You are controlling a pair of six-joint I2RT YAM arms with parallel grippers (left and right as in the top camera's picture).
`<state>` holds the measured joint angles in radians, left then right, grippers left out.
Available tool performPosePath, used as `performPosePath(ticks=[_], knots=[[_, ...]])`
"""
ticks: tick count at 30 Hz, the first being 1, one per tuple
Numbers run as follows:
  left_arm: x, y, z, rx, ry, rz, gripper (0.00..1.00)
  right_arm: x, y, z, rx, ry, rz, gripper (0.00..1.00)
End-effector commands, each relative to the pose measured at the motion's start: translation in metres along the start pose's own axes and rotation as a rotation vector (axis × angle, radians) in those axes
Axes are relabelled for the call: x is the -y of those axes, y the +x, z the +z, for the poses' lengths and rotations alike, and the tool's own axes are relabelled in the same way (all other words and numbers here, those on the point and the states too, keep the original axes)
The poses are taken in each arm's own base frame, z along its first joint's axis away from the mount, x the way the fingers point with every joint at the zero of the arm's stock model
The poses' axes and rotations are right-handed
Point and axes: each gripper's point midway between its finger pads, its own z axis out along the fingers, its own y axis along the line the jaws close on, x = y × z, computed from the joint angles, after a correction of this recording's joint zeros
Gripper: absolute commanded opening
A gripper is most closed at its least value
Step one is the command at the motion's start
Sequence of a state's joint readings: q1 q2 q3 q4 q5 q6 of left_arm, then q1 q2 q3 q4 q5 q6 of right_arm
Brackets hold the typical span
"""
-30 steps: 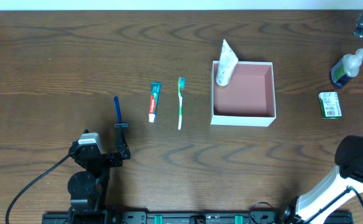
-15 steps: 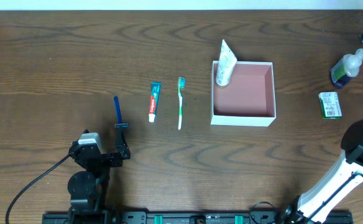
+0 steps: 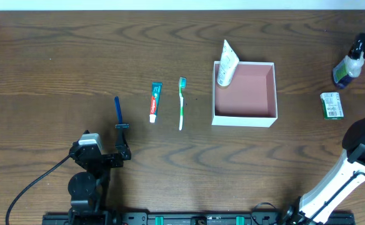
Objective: Pack container
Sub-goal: 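Move the right gripper to the pump bottle and grasp it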
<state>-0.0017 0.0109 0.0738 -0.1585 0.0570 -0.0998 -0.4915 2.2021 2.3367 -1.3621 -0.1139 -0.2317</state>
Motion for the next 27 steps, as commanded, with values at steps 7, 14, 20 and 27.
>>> performPosePath(ticks=[7,14,20,27], knots=[[-0.001,0.014,0.001,-0.041,0.004,0.013,0.98,0.014,0.019,0.051,-0.039,-0.030,-0.132,0.99],[-0.001,0.014,0.001,-0.041,0.004,0.013,0.98,0.022,0.004,0.068,0.039,0.000,-0.167,0.99],[-0.001,0.014,0.001,-0.041,0.004,0.013,0.98,0.020,-0.001,0.085,0.084,-0.017,-0.180,0.99],[-0.001,0.014,0.001,-0.041,0.004,0.013,0.98,0.014,0.000,0.109,0.125,-0.045,-0.185,0.99]])
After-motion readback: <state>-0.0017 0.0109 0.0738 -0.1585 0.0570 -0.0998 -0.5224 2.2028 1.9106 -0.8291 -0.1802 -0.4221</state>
